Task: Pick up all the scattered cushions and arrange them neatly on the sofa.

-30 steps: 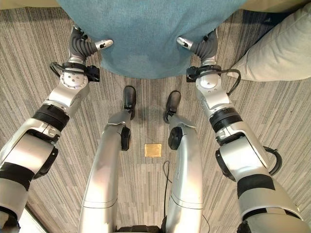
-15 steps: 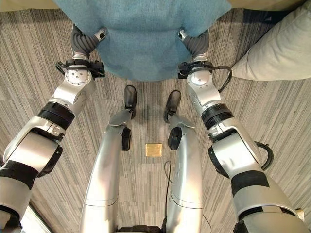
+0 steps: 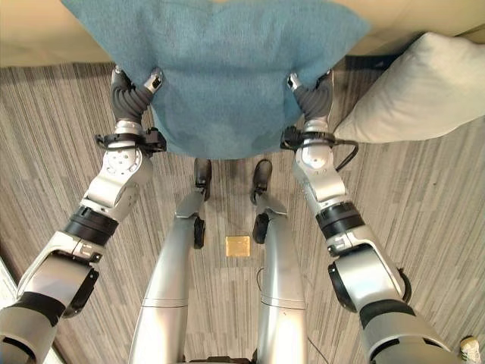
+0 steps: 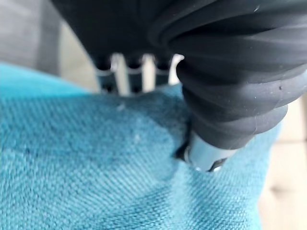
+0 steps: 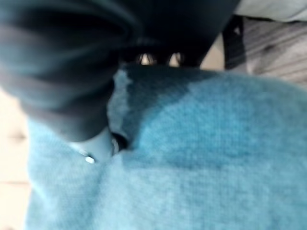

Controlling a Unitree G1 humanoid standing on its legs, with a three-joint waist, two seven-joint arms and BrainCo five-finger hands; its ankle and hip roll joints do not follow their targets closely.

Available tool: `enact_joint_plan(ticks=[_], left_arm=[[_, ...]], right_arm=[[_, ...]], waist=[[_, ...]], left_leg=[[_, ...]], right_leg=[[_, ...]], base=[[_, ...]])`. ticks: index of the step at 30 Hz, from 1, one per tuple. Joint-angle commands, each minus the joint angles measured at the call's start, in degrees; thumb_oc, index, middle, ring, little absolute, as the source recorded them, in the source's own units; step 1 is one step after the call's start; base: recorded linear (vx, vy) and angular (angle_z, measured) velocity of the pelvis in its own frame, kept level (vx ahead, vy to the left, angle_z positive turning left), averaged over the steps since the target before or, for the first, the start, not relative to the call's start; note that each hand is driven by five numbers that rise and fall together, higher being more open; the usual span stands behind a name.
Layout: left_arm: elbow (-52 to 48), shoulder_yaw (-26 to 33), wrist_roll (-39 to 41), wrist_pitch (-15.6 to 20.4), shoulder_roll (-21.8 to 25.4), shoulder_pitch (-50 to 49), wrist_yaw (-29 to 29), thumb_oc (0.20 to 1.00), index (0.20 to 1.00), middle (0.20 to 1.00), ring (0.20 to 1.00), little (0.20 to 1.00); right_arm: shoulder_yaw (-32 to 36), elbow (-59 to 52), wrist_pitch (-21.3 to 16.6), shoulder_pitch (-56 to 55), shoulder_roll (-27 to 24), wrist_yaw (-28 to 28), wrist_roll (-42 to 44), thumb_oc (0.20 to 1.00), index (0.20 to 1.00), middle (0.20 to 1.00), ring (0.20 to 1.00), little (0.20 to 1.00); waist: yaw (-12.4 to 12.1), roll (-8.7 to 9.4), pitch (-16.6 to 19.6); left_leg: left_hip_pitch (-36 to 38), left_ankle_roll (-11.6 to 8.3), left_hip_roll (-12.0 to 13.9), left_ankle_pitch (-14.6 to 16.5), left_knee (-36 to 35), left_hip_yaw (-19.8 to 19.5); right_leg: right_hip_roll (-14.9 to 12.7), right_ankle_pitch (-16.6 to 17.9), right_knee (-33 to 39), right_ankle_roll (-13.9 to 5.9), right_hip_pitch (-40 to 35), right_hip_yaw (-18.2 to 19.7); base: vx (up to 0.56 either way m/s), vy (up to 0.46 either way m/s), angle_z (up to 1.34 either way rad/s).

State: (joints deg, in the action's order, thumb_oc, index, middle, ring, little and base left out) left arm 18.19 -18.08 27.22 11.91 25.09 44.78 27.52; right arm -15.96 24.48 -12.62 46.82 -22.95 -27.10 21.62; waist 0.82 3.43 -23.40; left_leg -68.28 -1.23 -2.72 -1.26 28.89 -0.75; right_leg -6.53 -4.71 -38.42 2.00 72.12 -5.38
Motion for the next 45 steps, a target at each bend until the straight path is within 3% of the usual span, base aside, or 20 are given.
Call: enact_joint_plan(ticks=[1, 5, 6, 7, 11, 15, 21, 27, 31, 33, 34, 35, 43, 45], left_arm=[[-4.6, -0.3, -4.3, 7.9, -5.5, -1.9, -4.0, 0.200, 0.200, 0.200, 0.200, 0.200], [-7.0, -0.3, -4.6, 8.4, -6.5, -6.3, -5.2, 0.200, 0.200, 0.200, 0.200, 0.200], [-8.9, -0.3, -5.3, 8.9, -6.7, -9.9, -6.1, 0.200, 0.200, 0.200, 0.200, 0.200], [-9.0, -0.3, -5.3, 8.8, -6.7, -10.1, -6.1, 0.200, 0.200, 0.200, 0.200, 0.200], [-13.1, 0.1, -4.4, 9.7, -7.9, -20.2, -8.1, 0.200, 0.200, 0.200, 0.200, 0.200], [-13.9, 0.2, -5.1, 9.2, -6.2, -27.9, -11.1, 0.200, 0.200, 0.200, 0.200, 0.200], [-12.5, 1.7, -5.8, 8.0, -4.4, -36.1, -14.3, 0.200, 0.200, 0.200, 0.200, 0.200], [-12.0, 4.2, -5.4, 7.1, -4.3, -41.2, -15.6, 0.200, 0.200, 0.200, 0.200, 0.200], [-11.7, 4.5, -5.2, 6.5, -5.0, -43.2, -16.3, 0.200, 0.200, 0.200, 0.200, 0.200], [-11.8, 4.0, -5.4, 6.2, -5.2, -43.2, -16.6, 0.200, 0.200, 0.200, 0.200, 0.200], [-11.3, 3.2, -6.1, 6.0, -5.2, -42.3, -16.6, 0.200, 0.200, 0.200, 0.200, 0.200], [-11.2, 3.2, -6.5, 5.9, -5.1, -42.1, -16.4, 0.200, 0.200, 0.200, 0.200, 0.200], [-14.1, 5.1, -7.1, 5.1, -4.2, -46.3, -16.6, 0.200, 0.200, 0.200, 0.200, 0.200], [-14.7, 5.6, -7.3, 4.8, -4.0, -46.2, -16.6, 0.200, 0.200, 0.200, 0.200, 0.200]], right_arm=[[-2.1, -6.3, -8.0, -1.8, 4.4, 3.6, -5.6, 0.200, 0.200, 0.200, 0.200, 0.200], [-1.3, -9.4, -8.3, -6.6, 5.2, 4.3, -6.3, 0.200, 0.200, 0.200, 0.200, 0.200], [-1.0, -12.4, -8.4, -10.7, 5.0, 5.3, -7.6, 0.200, 0.200, 0.200, 0.200, 0.200], [-1.0, -12.6, -8.4, -10.9, 5.0, 5.3, -7.6, 0.200, 0.200, 0.200, 0.200, 0.200], [-0.6, -18.4, -8.6, -21.6, 5.5, 7.7, -9.0, 0.200, 0.200, 0.200, 0.200, 0.200], [0.1, -20.1, -7.3, -29.8, 3.6, 10.4, -10.7, 0.200, 0.200, 0.200, 0.200, 0.200], [2.8, -20.4, -5.3, -38.2, 1.4, 12.2, -14.8, 0.200, 0.200, 0.200, 0.200, 0.200], [4.8, -19.6, -4.4, -42.4, 1.3, 13.2, -15.3, 0.200, 0.200, 0.200, 0.200, 0.200], [6.0, -19.8, -3.9, -45.1, 0.6, 14.1, -15.6, 0.200, 0.200, 0.200, 0.200, 0.200], [6.7, -20.3, -3.6, -45.4, 0.7, 13.8, -15.8, 0.200, 0.200, 0.200, 0.200, 0.200], [7.1, -20.4, -3.3, -45.0, 0.8, 13.2, -15.7, 0.200, 0.200, 0.200, 0.200, 0.200], [7.0, -20.5, -3.0, -44.7, 0.9, 13.1, -15.6, 0.200, 0.200, 0.200, 0.200, 0.200], [5.3, -21.3, -2.0, -43.4, 2.2, 14.9, -15.9, 0.200, 0.200, 0.200, 0.200, 0.200], [4.8, -21.0, -1.9, -42.7, 2.9, 15.2, -16.6, 0.200, 0.200, 0.200, 0.200, 0.200]], waist=[[2.3, -3.60, 9.4], [2.3, -3.70, 10.0], [2.2, -3.50, 10.6], [2.2, -3.52, 10.3], [1.9, -2.83, 10.6], [2.0, -2.32, 11.5], [2.6, -2.25, 13.9], [2.4, -1.33, 16.3], [2.3, -0.41, 16.8], [2.7, -0.27, 17.4], [3.0, -0.26, 18.0], [2.9, -0.20, 18.5], [0.4, -0.48, 20.4], [-0.4, -1.02, 19.7]], left_leg=[[2.8, -0.51, -0.1, 5.8, -0.8, -3.5], [9.4, -0.99, 0.0, 5.0, -4.9, -4.2], [13.8, -1.14, -0.1, 2.5, -8.2, -4.4], [14.4, -1.15, 0.0, 2.4, -8.5, -4.5], [28.8, -2.00, 0.9, 1.5, -15.6, -4.8], [41.8, -2.87, 2.2, 0.5, -21.0, -4.7], [53.0, -4.26, 4.1, -0.5, -25.5, -3.7], [57.6, -4.78, 4.6, 0.8, -24.0, -2.6], [58.1, -4.44, 4.3, 2.0, -20.3, -0.6], [57.6, -3.34, 4.8, 1.1, -21.4, 3.7], [55.7, -2.86, 5.4, -0.1, -21.7, 8.7], [55.1, -2.81, 5.5, -0.2, -21.6, 9.8], [62.3, 0.28, 2.6, 3.5, -26.6, 8.1], [63.2, 1.79, 1.5, 4.2, -27.1, 7.1]], right_leg=[[1.3, -1.1, 4.1, -5.87, -5.3, 2.0], [1.1, -0.8, 7.9, -5.73, -11.5, 1.0], [0.8, 1.2, 10.9, -5.49, -15.5, -0.2], [0.8, 1.3, 11.2, -5.49, -16.1, -0.3], [0.6, 1.8, 18.2, -5.69, -30.3, -2.2], [1.3, 2.0, 24.2, -5.74, -43.8, -3.4], [3.0, 1.5, 29.2, -5.62, -56.7, -3.6], [4.3, 1.8, 34.7, -5.34, -65.1, -3.9], [3.7, 1.7, 36.6, -5.20, -69.3, -4.7], [3.2, 1.8, 37.2, -5.54, -70.2, -5.9], [2.8, 2.0, 38.0, -5.72, -70.6, -6.6], [2.8, 2.0, 38.1, -5.78, -70.8, -6.7], [0.4, 1.4, 35.2, -8.37, -73.2, -3.6], [-1.1, 3.4, 28.5, -9.72, -70.6, -1.9]], base=[[0.02, -0.041, 0.04], [-0.02, -0.005, 0.01], [-0.07, -0.019, 0.05], [-0.06, -0.048, 0.06], [0.06, -0.055, 0.09], [0.13, -0.062, 0.04], [0.13, -0.063, 0.07], [0.09, -0.056, 0.08], [0.08, -0.014, 0.17], [0.07, 0.031, 0.45], [0.08, 0.069, 0.48], [0.06, 0.062, 0.61], [0.19, 0.180, 0.02], [0.09, 0.260, -0.30]])
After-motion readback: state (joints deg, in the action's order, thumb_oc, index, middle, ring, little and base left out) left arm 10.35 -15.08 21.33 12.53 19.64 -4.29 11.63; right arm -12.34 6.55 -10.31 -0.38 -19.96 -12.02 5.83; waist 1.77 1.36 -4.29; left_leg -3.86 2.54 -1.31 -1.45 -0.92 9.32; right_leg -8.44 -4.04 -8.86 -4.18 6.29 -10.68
